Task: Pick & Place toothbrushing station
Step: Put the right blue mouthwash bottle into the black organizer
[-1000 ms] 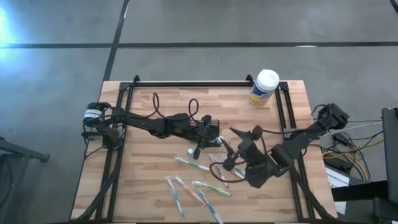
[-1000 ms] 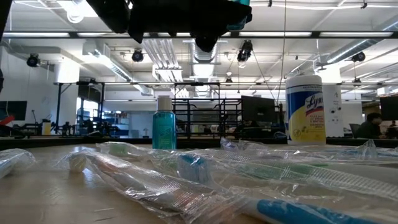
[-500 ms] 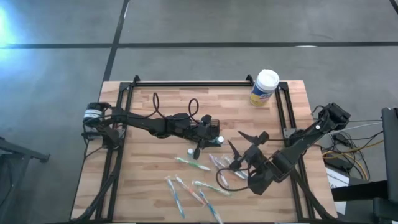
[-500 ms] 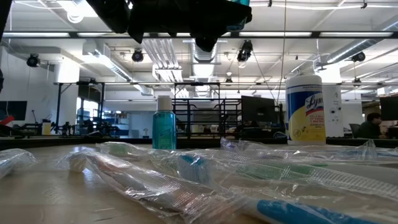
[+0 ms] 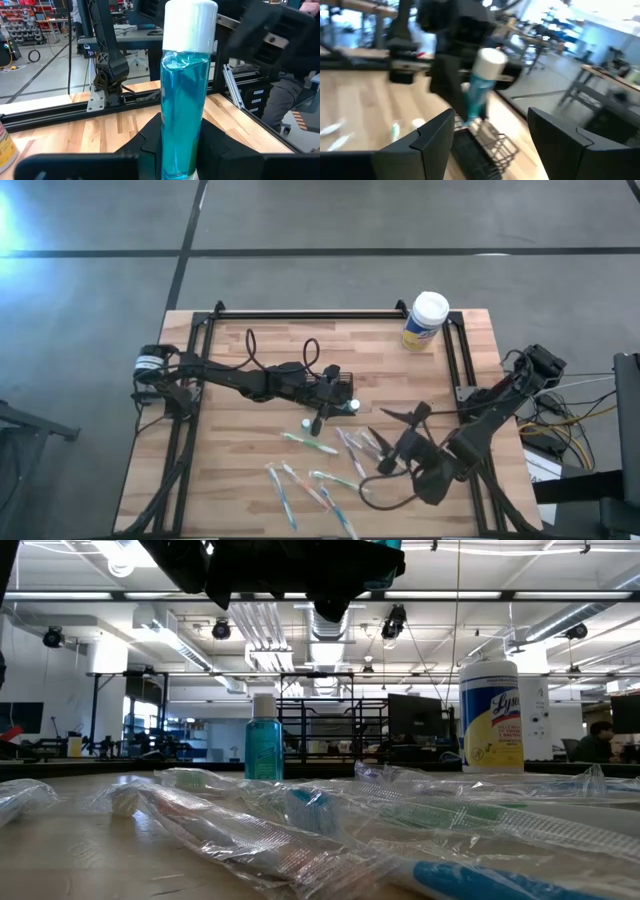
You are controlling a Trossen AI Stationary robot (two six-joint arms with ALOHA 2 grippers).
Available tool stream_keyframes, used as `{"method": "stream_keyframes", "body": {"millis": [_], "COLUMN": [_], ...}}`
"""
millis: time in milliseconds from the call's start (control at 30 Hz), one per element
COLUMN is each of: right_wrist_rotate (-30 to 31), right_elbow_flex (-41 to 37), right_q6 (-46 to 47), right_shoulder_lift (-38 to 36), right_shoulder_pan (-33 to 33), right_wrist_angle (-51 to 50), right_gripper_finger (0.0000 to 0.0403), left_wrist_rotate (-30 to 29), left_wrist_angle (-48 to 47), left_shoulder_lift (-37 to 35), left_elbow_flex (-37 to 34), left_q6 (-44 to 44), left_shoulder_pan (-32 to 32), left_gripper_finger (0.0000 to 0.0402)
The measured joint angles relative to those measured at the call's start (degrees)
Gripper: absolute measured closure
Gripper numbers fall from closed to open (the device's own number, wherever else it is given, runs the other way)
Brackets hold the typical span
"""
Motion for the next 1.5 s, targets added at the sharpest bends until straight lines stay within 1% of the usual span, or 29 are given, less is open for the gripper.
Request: {"method": "stream_keyframes", "body": {"millis": [67,167,233,333,400,467,533,633,767,867,933,1067,1200,1300,1500], "right_wrist_rotate": [-1.80,-6.25,-10.90,-19.97,-26.62,-29.50,-30.52,-30.46,-30.63,-30.60,-30.52,-30.81,-31.23,-31.21,-30.48], "right_elbow_flex": [-1.48,-6.36,-11.67,-22.02,-28.31,-33.89,-37.63,-40.11,-41.59,-42.08,-40.84,-35.21,-30.23,-28.27,-27.29], "right_q6": [-6.92,-17.77,-26.74,-41.51,-49.45,-52.86,-53.22,-51.53,-50.29,-50.17,-48.91,-46.42,-41.70,-38.77,-32.56], "right_shoulder_lift": [-0.01,-1.69,-3.68,-6.06,-6.95,-7.19,-6.99,-7.04,-7.10,-6.95,-6.97,-6.90,-6.88,-6.88,-6.88], "right_shoulder_pan": [-0.06,-0.06,-0.03,-0.03,-0.08,-0.06,-0.14,-0.21,-0.56,-2.13,-4.13,-8.00,-10.99,-12.72,-14.67], "right_wrist_angle": [6.66,20.60,35.44,63.80,81.17,94.15,101.27,102.96,105.06,109.62,109.91,100.98,92.88,90.74,84.98], "right_gripper_finger": [0.0164,0.0174,0.0179,0.0186,0.0188,0.0188,0.0188,0.0188,0.0188,0.0188,0.0188,0.0188,0.0188,0.0188,0.0188], "left_wrist_rotate": [0.00,0.00,0.07,0.46,0.48,0.51,0.70,0.76,0.74,0.74,0.72,0.72,0.72,0.70,0.27], "left_wrist_angle": [0.00,0.00,0.00,-0.10,-0.26,-0.46,-0.48,-0.50,-0.47,-0.30,-0.24,-0.34,-0.66,-0.77,-0.83], "left_shoulder_lift": [0.00,0.00,0.00,0.00,0.00,0.00,0.00,0.00,0.00,0.00,0.00,0.00,0.00,0.00,0.00], "left_elbow_flex": [0.00,0.00,0.00,0.02,0.02,0.02,0.02,0.02,0.02,0.02,0.02,0.02,0.02,0.02,0.02], "left_q6": [-0.06,-0.35,-0.51,-0.74,-0.74,-0.78,-0.79,-0.74,-0.72,-0.53,0.15,0.39,0.42,0.48,0.59], "left_shoulder_pan": [0.00,0.00,0.00,0.00,0.00,0.00,0.00,0.00,0.00,0.00,0.00,0.02,0.00,0.00,0.00], "left_gripper_finger": [0.0328,0.0327,0.0327,0.0326,0.0326,0.0326,0.0326,0.0326,0.0326,0.0326,0.0326,0.0326,0.0326,0.0326,0.0326]}}
